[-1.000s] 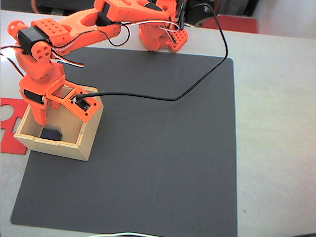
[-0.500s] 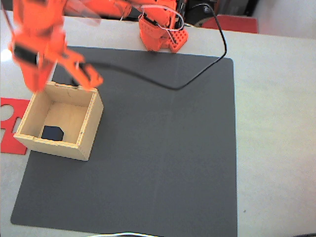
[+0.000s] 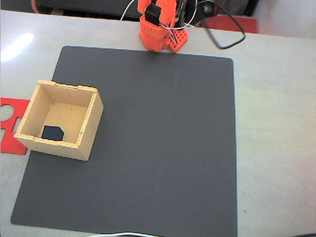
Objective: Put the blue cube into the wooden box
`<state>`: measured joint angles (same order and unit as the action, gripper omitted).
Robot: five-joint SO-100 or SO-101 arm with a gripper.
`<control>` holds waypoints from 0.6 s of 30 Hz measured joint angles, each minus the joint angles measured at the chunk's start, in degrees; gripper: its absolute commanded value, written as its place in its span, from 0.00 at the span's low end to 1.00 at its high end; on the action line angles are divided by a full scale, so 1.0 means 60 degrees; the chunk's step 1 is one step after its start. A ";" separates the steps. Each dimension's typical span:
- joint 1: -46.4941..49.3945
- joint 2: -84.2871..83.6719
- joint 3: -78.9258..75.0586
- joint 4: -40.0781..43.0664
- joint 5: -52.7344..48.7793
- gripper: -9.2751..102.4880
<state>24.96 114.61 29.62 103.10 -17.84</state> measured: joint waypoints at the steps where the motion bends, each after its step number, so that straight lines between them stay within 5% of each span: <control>1: -0.0264 0.0688 0.0439 0.0000 -0.0015 0.08; 13: -0.1597 0.7471 0.5552 -0.0264 -0.0776 0.08; 18: -0.2314 1.0562 0.9287 -0.1406 -0.0894 0.08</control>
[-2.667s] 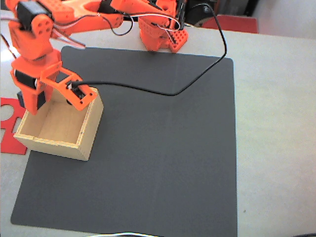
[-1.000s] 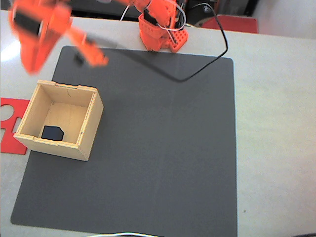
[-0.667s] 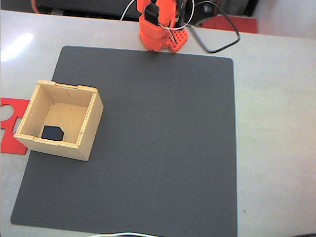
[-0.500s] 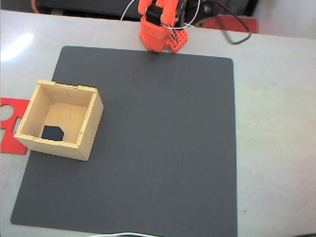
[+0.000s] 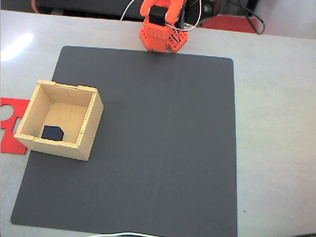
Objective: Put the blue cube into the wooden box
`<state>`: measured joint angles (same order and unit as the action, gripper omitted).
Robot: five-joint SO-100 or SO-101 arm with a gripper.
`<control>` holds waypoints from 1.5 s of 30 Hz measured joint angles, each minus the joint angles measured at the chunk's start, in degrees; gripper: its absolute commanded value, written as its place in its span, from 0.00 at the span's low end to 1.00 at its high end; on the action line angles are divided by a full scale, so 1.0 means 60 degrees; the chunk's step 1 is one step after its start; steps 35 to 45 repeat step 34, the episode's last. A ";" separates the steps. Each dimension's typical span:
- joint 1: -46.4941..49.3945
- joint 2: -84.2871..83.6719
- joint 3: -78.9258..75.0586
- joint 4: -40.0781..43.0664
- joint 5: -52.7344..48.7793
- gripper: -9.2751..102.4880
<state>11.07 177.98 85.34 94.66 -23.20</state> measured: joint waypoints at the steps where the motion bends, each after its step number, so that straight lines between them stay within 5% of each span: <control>1: -0.0161 0.0747 0.0864 -0.0293 0.0000 0.08; 15: -0.1084 0.2095 0.9609 -0.3179 0.0615 0.08; 27: -0.0835 0.2095 1.4341 -0.4292 0.1553 0.08; 45: -0.0352 0.2095 1.4619 -0.4438 0.2153 0.08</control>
